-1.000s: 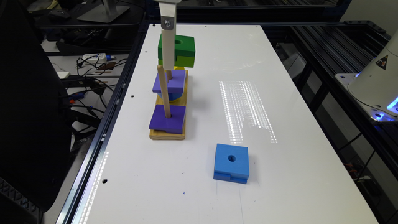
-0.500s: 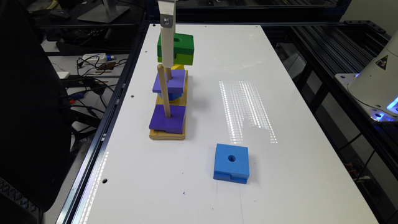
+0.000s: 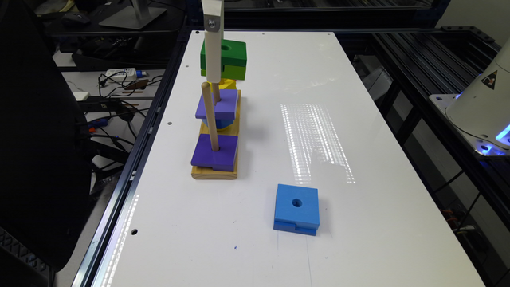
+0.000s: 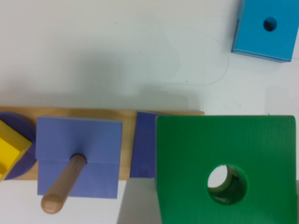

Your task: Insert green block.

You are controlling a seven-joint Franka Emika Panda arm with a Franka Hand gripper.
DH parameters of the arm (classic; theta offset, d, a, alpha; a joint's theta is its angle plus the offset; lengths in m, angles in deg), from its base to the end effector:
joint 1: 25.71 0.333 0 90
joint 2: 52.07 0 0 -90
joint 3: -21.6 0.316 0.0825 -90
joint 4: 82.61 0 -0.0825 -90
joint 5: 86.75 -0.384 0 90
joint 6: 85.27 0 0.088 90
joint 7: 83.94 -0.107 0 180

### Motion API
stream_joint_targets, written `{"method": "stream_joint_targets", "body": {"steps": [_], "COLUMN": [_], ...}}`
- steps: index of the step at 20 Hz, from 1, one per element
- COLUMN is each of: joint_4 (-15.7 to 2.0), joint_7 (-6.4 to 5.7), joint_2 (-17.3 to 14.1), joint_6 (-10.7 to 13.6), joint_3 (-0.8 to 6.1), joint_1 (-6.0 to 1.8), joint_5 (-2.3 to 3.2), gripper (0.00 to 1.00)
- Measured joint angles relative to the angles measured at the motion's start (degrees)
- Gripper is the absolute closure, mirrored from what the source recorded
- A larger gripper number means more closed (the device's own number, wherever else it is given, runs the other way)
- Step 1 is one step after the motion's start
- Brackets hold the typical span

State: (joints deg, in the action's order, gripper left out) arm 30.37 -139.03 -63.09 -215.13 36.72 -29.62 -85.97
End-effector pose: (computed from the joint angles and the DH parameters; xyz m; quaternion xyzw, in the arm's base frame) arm 0.5936 0.1116 0.3875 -0.9262 0.3726 -0.0351 0.0460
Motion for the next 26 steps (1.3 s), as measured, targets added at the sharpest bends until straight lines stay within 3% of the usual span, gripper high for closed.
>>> {"method": "stream_joint_targets", "body": {"steps": [5,18,26], "joint_4": [-0.1,-0.42,-0.83], "joint_7": [0.23,0.26,0.25], "joint_2": [-0.1,-1.8,-2.2], "joint_6": [-0.6,-2.7,-3.0], "joint_3": [0.0,0.09,0.5], "joint_1": [-0.34,-0.33,-0.24], "joint_5": [0.0,0.01,0.01], "gripper": [1.0,1.0,1.0]}}
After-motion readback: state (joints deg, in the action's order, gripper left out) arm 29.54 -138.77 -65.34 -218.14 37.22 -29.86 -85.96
